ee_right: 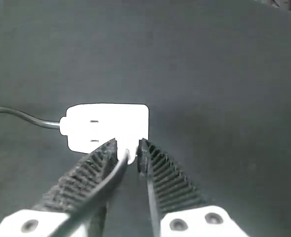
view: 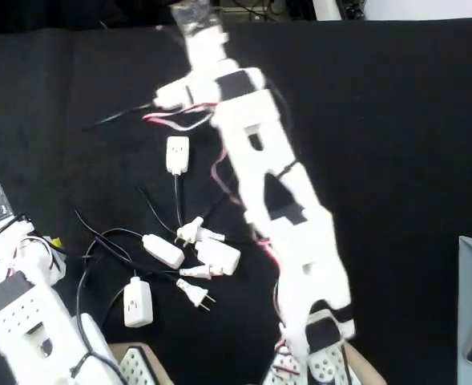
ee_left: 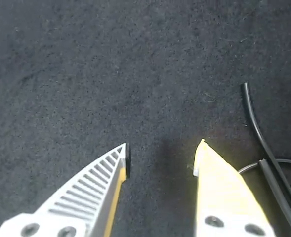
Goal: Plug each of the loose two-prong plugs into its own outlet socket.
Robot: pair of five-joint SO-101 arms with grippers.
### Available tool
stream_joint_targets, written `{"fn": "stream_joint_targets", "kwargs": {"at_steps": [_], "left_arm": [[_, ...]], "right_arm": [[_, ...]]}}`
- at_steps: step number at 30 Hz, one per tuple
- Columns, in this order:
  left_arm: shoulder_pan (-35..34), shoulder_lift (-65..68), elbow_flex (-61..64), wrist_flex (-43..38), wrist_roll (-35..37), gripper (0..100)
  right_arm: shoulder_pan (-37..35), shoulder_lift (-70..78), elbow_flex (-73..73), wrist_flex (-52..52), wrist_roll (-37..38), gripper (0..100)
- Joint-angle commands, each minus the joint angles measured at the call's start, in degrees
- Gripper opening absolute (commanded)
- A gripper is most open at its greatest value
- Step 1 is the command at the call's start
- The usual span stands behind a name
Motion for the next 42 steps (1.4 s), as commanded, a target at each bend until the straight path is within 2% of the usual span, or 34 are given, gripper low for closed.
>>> {"fn": "stream_joint_targets", "kwargs": {"at_steps": [1, 10, 12, 17, 19, 24, 37, 42], "left_arm": [[-0.04, -0.7, -0.31, -0.79, 0.53, 22], [-0.04, -0.7, -0.31, -0.7, 0.53, 23], [-0.04, -0.7, -0.31, -0.7, 0.53, 23], [-0.04, -0.7, -0.31, -0.7, 0.53, 23], [-0.04, -0.7, -0.22, -0.7, 0.53, 23], [-0.04, -0.7, -0.22, -0.7, 0.53, 23], [-0.04, -0.7, -0.22, -0.79, 0.53, 23], [-0.04, -0.7, -0.13, -0.88, 0.53, 23]], "right_arm": [[5.63, 1.89, -3.38, -4.4, 0.0, 1.2], [6.24, 2.86, -3.38, -2.11, -2.73, 2.8], [6.15, 2.86, -3.21, -2.11, -3.08, 9.7], [5.89, 3.74, -3.3, -1.67, -2.81, 37.2], [4.84, 3.82, -3.38, -1.58, -2.81, 40.7], [0.79, 3.03, -5.58, 2.37, -2.73, 34.8], [-8.44, -0.13, -25.8, 35.96, -3.16, 17.8], [-7.47, -0.48, -25.98, 37.27, -3.16, 17.3]]}}
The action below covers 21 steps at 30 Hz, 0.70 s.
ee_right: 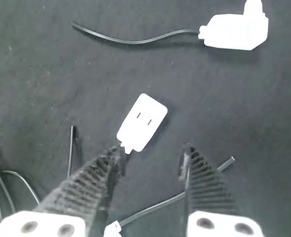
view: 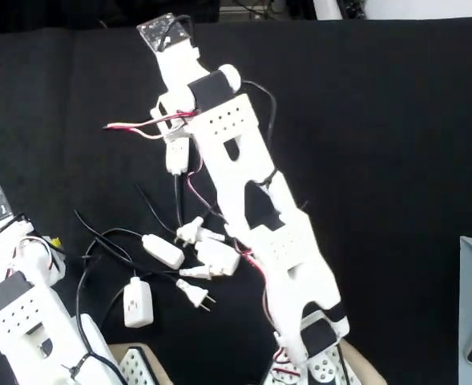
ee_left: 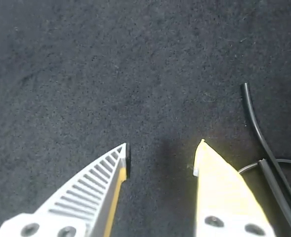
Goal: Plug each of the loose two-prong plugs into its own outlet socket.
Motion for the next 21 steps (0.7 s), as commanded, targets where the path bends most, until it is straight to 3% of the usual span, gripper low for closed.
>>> {"fn": "stream_joint_targets", "kwargs": {"at_steps": [1, 8, 15, 21], "left_arm": [[-0.04, -0.7, 0.22, -1.05, 0.44, 23], [-0.04, -0.7, 0.48, -1.05, 0.35, 23], [-0.04, -0.7, 0.57, -1.05, 0.26, 23], [-0.04, -0.7, 0.57, -1.05, 0.18, 23]], "right_arm": [[0.7, -4.18, -2.24, 2.29, -0.53, 17.3], [1.67, -11.91, 10.59, 2.37, -3.6, 17.3], [1.93, -27.91, 38.2, 2.2, -6.86, 17.3], [1.67, -33.01, 60.18, -1.05, -10.55, 17.3]]}}
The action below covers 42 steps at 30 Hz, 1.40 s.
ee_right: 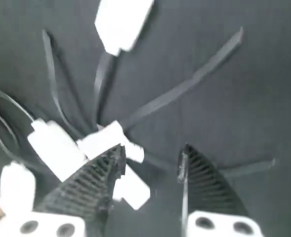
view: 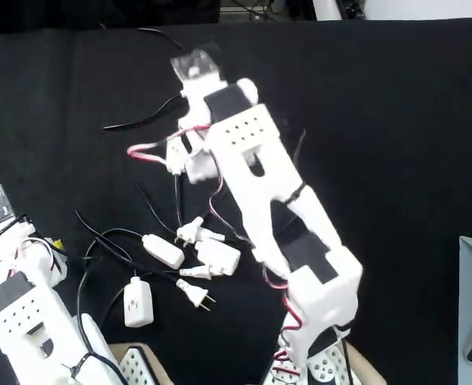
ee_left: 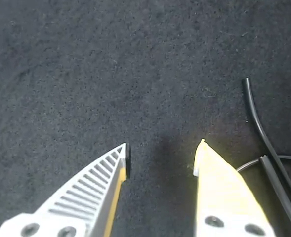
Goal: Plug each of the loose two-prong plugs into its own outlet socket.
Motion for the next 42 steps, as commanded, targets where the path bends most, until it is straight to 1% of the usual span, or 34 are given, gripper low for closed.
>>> {"fn": "stream_joint_targets", "kwargs": {"at_steps": [1, 6, 9, 13, 16, 20, 24, 28, 31, 36, 42], "left_arm": [[-0.04, -0.7, -0.22, -1.05, 0.18, 23], [-0.04, -0.7, -0.13, -1.05, 0.18, 23], [-0.04, -0.7, -0.13, -1.05, 0.18, 23], [-0.04, -0.7, -0.13, -1.05, 0.18, 23], [-0.04, -0.7, -0.13, -1.05, 0.18, 23], [-0.04, -0.7, -0.13, -1.05, 0.18, 23], [-0.04, -0.7, -0.13, -1.05, 0.18, 23], [-0.04, -0.7, -0.13, -1.05, 0.18, 23], [-0.04, -0.7, -0.13, -1.05, 0.18, 23], [-0.04, -0.7, -0.13, -1.05, 0.18, 23], [-0.04, -0.7, -0.04, -1.05, 0.09, 23]], "right_arm": [[0.7, -4.7, 14.29, -2.73, -3.43, 17.3], [0.53, -4.7, 24.75, -14.51, -6.33, 17.5], [-1.76, -4.7, 28.62, -20.48, -8.18, 17.7], [-5.27, -4.62, 31.6, -25.49, -11.16, 17.8], [-5.63, -4.62, 32.92, -29.98, -12.66, 17.8], [-5.71, -4.53, 34.68, -34.2, -12.75, 17.8], [-7.65, -4.53, 34.59, -34.64, -15.47, 17.8], [-10.9, -4.44, 34.86, -34.81, -15.65, 17.8], [-11.08, -2.68, 34.42, -35.08, -16.97, 17.8], [-10.29, 3.3, 33.54, -38.86, -17.05, 17.4], [-8.79, 7.52, 27.56, -32.44, -17.05, 16.0]]}}
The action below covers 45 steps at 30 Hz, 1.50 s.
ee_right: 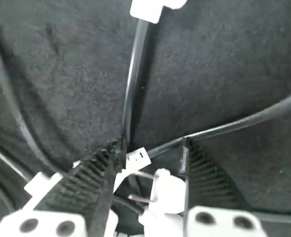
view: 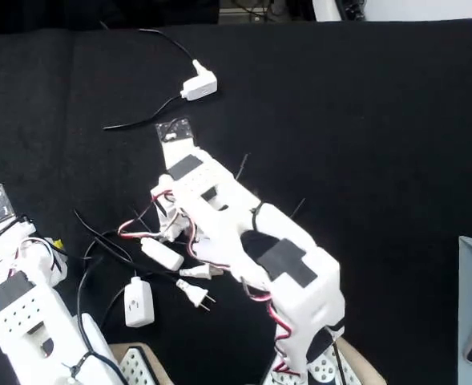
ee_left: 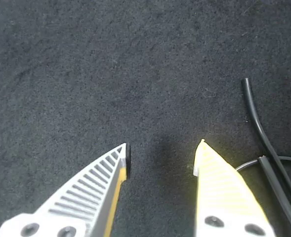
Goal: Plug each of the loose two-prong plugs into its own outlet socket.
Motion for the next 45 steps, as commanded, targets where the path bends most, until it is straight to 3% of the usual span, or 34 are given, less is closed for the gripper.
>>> {"fn": "stream_joint_targets", "kwargs": {"at_steps": [1, 4, 10, 19, 30, 34, 38, 45], "left_arm": [[-0.04, -0.7, -0.04, -1.05, 0.18, 23], [-0.04, -0.7, -0.04, -1.05, 0.18, 23], [-0.04, -0.7, -0.04, -1.05, 0.18, 23], [-0.04, -0.7, 0.4, -1.05, 0.18, 23], [-0.04, -0.7, 0.31, -1.05, 0.18, 23], [-0.04, -0.7, 0.31, -1.05, 0.18, 23], [-0.04, -0.7, 0.31, -1.05, 0.18, 23], [-0.13, -0.7, 0.31, -1.05, 0.18, 23]], "right_arm": [[1.41, 2.95, -4.88, 4.48, -0.62, 13.6], [1.49, 3.56, -6.2, 5.71, -0.18, 1.2], [3.52, 1.01, -6.2, 8.53, 4.57, 1.1], [15.3, -12.35, 0.4, 10.9, 16.0, 1.1], [16.09, -39.08, 21.32, 10.73, 30.51, 1.1], [15.38, -44.7, 27.12, 10.55, 33.14, 3.4], [12.92, -46.02, 29.93, 10.64, 33.14, 15.8], [-0.09, -46.29, 32.92, 8.97, 34.64, 19.0]]}}
